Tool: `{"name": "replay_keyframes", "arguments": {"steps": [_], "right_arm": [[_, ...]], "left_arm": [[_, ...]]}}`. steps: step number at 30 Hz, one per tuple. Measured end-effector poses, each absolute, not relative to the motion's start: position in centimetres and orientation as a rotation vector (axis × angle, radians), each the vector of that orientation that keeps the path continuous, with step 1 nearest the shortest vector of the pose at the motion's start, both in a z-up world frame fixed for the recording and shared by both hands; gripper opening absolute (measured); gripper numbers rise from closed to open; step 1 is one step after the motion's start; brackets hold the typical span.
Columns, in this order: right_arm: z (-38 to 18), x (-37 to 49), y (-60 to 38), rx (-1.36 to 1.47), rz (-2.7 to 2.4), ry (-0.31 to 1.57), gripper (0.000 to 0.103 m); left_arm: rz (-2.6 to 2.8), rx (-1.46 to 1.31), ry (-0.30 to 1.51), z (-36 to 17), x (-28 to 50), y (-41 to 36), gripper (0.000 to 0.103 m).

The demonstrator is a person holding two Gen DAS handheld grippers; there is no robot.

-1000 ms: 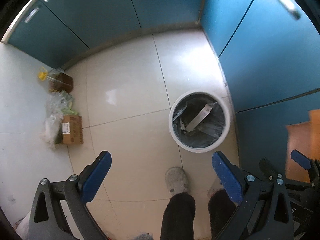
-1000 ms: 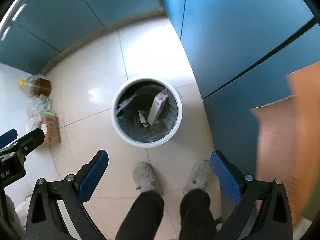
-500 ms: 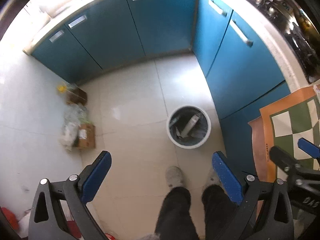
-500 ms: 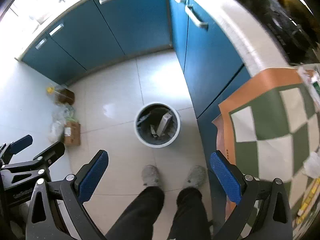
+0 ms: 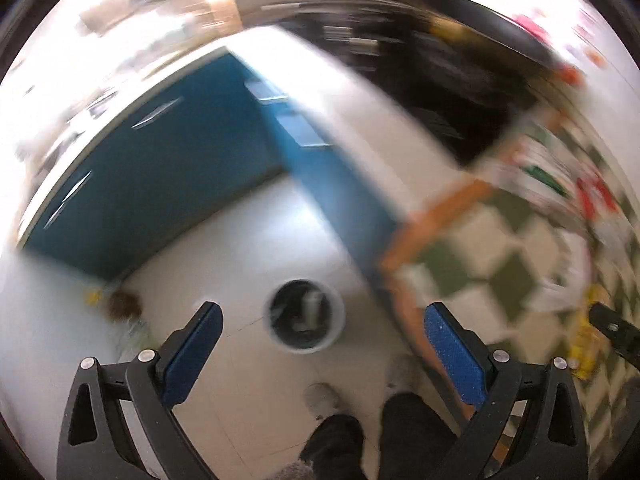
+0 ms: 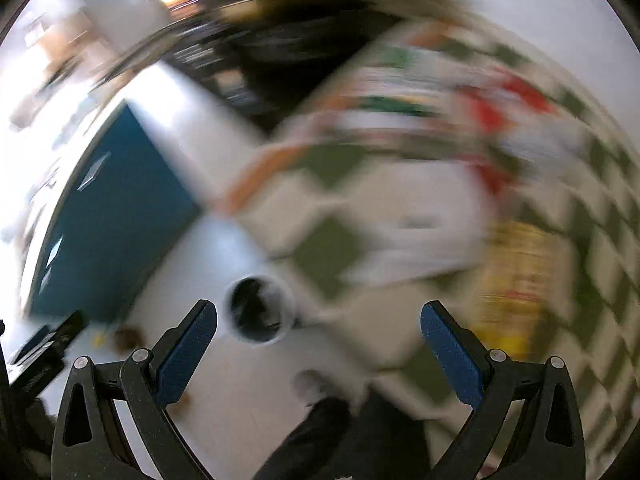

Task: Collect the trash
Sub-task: 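Grasp the yellow seasoning box with the right tool while the left tool grasps a white tissue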

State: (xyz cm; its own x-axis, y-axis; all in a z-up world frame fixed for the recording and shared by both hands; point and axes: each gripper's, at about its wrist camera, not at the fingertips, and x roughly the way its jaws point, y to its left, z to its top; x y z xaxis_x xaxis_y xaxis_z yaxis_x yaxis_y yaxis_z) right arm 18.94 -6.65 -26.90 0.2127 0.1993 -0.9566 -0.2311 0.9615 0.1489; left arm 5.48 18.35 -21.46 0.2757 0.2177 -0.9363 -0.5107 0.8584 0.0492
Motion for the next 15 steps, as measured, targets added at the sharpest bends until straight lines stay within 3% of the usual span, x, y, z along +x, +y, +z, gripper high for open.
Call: {"name": "replay_keyframes", "arguments": {"steps": [5,12,13,14,15], "right_arm": [[-31.6,22.4,-16.4,0.097,0.077,1.392,0.103],[-34.6,22.5,-22.0,0.202,-0.003,1.401,0.103],[-34.8,22.5,-22.5,0.209,-0.010,1.405,0.103],[-35.0,22.5,-23.0,0.215,-0.017,1.410,0.103],[-35.4,22.5,-23.5,0.223,-0.024,1.415,0.103]], "left_arm": [[0.200,-0.324,1.333,-24.5,15.1,9.6,0.102],[0.047,-0.444,1.516,-30.3,23.0,0.9,0.101],[0.054,-0.436,1.524,-30.7,23.5,0.5,0.090],[0.071,-0.418,1.530,-30.9,23.8,0.2,0.067],[0.101,-0.384,1.529,-31.2,24.2,0.0,0.063]]}}
